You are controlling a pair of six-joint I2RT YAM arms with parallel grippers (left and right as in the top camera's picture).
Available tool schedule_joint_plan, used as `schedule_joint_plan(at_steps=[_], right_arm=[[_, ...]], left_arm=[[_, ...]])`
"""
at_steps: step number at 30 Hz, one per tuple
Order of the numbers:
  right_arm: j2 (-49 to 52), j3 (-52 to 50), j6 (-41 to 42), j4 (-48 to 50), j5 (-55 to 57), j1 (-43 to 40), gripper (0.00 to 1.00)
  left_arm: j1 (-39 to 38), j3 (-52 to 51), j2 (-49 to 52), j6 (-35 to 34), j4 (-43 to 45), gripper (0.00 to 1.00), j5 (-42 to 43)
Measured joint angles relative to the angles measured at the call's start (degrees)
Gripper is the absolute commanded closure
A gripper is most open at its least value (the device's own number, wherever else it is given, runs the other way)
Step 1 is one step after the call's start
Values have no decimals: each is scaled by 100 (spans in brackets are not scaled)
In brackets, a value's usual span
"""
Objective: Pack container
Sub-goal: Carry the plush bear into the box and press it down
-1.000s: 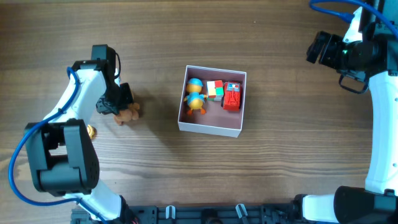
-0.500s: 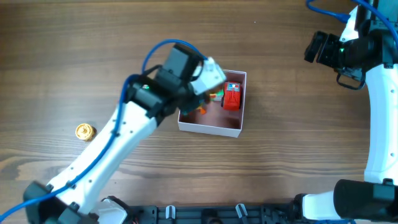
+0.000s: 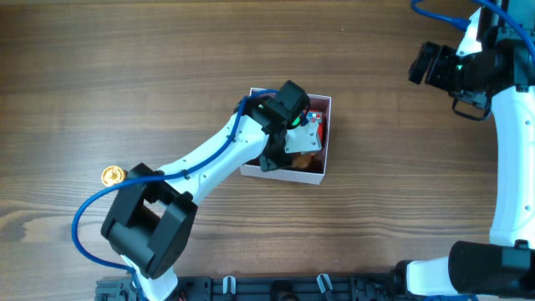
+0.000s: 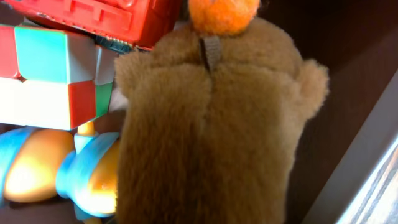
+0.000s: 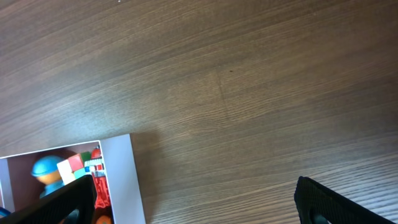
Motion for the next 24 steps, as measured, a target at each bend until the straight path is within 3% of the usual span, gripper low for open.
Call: schedule_joint_plan(at_steps=[13, 18, 24], right_arm=[[0, 0, 0, 0, -11, 0, 0], [0, 0, -2, 2, -11, 0, 0], [0, 0, -2, 2, -13, 0, 0]], left_arm=[[15, 2, -105, -9, -42, 0, 2], [15, 0, -960, -44, -551, 0, -2], [138, 0, -1528, -680, -629, 0, -103]])
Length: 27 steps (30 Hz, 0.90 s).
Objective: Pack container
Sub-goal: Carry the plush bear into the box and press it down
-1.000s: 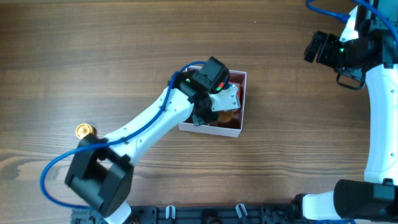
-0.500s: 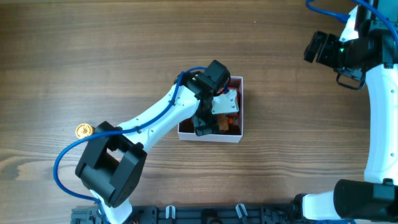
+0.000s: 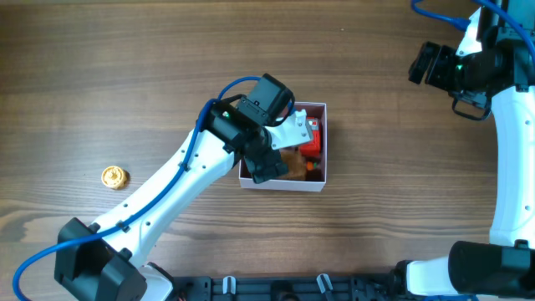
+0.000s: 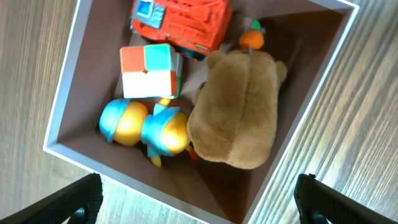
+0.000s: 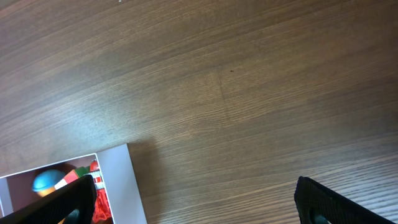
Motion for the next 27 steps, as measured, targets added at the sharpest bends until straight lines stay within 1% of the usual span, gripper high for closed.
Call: schedule_joint_plan(at_steps=[2, 3, 4, 6, 8, 9, 10, 11, 12, 13, 14, 16, 17, 18, 19, 20, 22, 27], right_arm=[[0, 0, -7, 2, 2, 0, 0], [0, 0, -17, 4, 0, 0, 0], [2, 0, -17, 15, 2, 0, 0], [9, 0, -17, 22, 2, 0, 0], [20, 0, -17, 24, 0, 0, 0], [20, 0, -17, 26, 0, 0, 0], [20, 0, -17, 31, 2, 0, 0], [20, 0, -17, 37, 0, 0, 0], [20, 0, -17, 44, 0, 0, 0], [20, 0, -17, 44, 0, 0, 0], [20, 0, -17, 48, 0, 0, 0], [20, 0, -17, 46, 0, 0, 0], [20, 0, -17, 44, 2, 0, 0], [20, 0, -17, 44, 0, 0, 0], [20, 0, -17, 42, 2, 0, 0], [20, 0, -17, 42, 0, 0, 0], [20, 0, -17, 44, 2, 0, 0], [20, 0, -17, 37, 2, 0, 0]], left_arm=[[129, 2, -4, -688, -2, 0, -168], [389, 2, -22, -1436, -2, 0, -275], [629, 0, -63, -1930, 2, 0, -289], [1268, 0, -286, -2686, -2, 0, -179], [2061, 2, -750, -3220, -17, 0, 105], [2188, 2, -885, -3333, -39, 3, 179], [2330, 4, -1158, -3510, -96, 11, 350], [2332, 7, -1296, -3604, -131, 23, 439], [2273, 7, -1355, -3663, -170, 27, 514], [2149, 7, -1344, -3740, -188, 29, 564], [1993, 7, -1298, -3801, -188, 39, 579], [1377, 7, -1014, -3919, -162, 80, 667], [1158, 7, -866, -3963, -162, 84, 688], [942, 7, -675, -3982, -162, 85, 706], [802, 7, -527, -3987, -142, 89, 706], [553, 7, -243, -4009, -109, 96, 708], [240, 7, 256, -4002, -66, 96, 726], [-76, 7, 1126, -4033, 7, 96, 745]])
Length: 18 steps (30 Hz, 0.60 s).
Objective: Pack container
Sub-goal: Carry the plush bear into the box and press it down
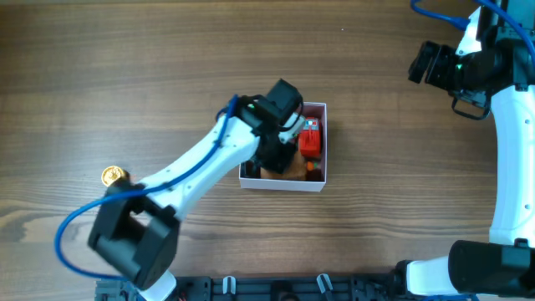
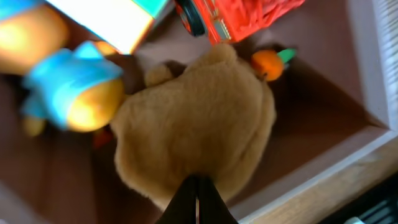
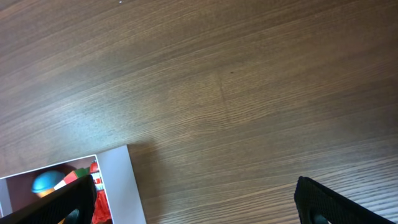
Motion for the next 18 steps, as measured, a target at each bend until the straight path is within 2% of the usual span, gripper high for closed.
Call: schedule_joint_plan(at_steps=[16, 18], right_arm=[[0, 0, 0, -22, -2, 0, 0], [0, 0, 0, -22, -2, 0, 0]], left_arm=[[-26, 166, 664, -2, 221, 96, 68], [-26, 181, 664, 0, 149, 93, 68]])
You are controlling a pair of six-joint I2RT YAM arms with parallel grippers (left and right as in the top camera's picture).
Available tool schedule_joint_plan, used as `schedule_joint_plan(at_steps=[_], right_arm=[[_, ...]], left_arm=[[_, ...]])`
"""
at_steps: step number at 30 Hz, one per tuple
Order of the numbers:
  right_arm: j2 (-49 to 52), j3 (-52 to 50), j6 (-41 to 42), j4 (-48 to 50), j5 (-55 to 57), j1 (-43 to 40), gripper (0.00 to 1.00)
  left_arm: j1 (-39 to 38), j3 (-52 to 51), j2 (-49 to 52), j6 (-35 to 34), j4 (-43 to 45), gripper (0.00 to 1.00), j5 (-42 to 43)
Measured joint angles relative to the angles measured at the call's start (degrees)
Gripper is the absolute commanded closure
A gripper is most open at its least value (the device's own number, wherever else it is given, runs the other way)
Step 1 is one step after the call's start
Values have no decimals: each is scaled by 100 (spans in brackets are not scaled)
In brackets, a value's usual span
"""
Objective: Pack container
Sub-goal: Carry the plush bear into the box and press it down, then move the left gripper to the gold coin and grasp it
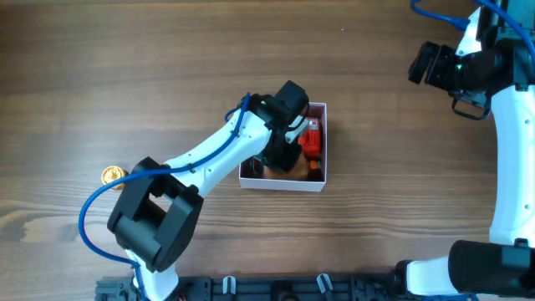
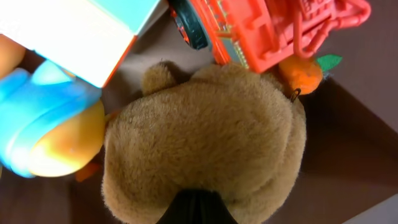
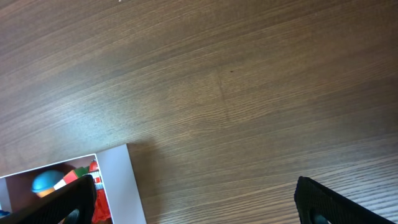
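The white box stands mid-table. Inside lie a brown plush toy, a red toy truck, a small orange carrot, a colour cube and a blue-and-yellow toy. My left gripper is down in the box, shut, its tip against the plush's near edge with nothing between its fingers. My right gripper hangs open at the far right, high over bare table. A small gold ball lies alone at the left.
The box's brown inner wall lies close to the plush on the right. In the right wrist view the box's white corner shows at lower left. A dark rail runs along the table's front edge.
My left gripper, still shut, has come lower and closer onto the plush toy, which fills more of the wrist view. The box, its contents and the right arm have not moved.
First my left wrist was deep in the tilted box, close over the plush. Then the gripper was open above the box, which sat squarer and slightly nearer. Later it was shut and down over the plush, and now touches it. The right arm stayed still.
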Motion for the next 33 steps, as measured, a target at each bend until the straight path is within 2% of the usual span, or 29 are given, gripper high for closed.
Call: schedule_joint_plan(at_steps=[4, 6, 7, 8, 9, 10, 16, 23, 25, 26, 29, 33], right_arm=[[0, 0, 0, -2, 0, 0, 0], [0, 0, 0, -2, 0, 0, 0], [0, 0, 0, -9, 0, 0, 0], [0, 0, 0, -17, 2, 0, 0], [0, 0, 0, -17, 2, 0, 0], [0, 0, 0, -17, 0, 0, 0], [0, 0, 0, -17, 0, 0, 0], [0, 0, 0, -17, 0, 0, 0], [0, 0, 0, -17, 0, 0, 0], [0, 0, 0, -20, 0, 0, 0], [0, 0, 0, -17, 0, 0, 0], [0, 0, 0, -13, 0, 0, 0]], left_arm=[[0, 103, -33, 39, -326, 85, -9], [2, 177, -138, 81, -448, 66, -138], [2, 210, -236, 116, -472, 63, -243], [4, 234, -345, 118, -476, 47, -367], [20, 258, -553, 125, -470, 6, -542], [37, 269, -765, 125, -466, 0, -697], [734, 348, -2076, -87, -933, 0, -1233], [4030, 354, -3305, -1377, -1676, 0, -1650], [4594, 289, -3324, -1515, -1606, 0, -1652], [5178, 72, -3322, -1679, -1464, 0, -1626], [6015, -750, -3246, -1939, -1051, 0, -1300], [6367, -1871, -3106, -2024, -94, 0, -1099]])
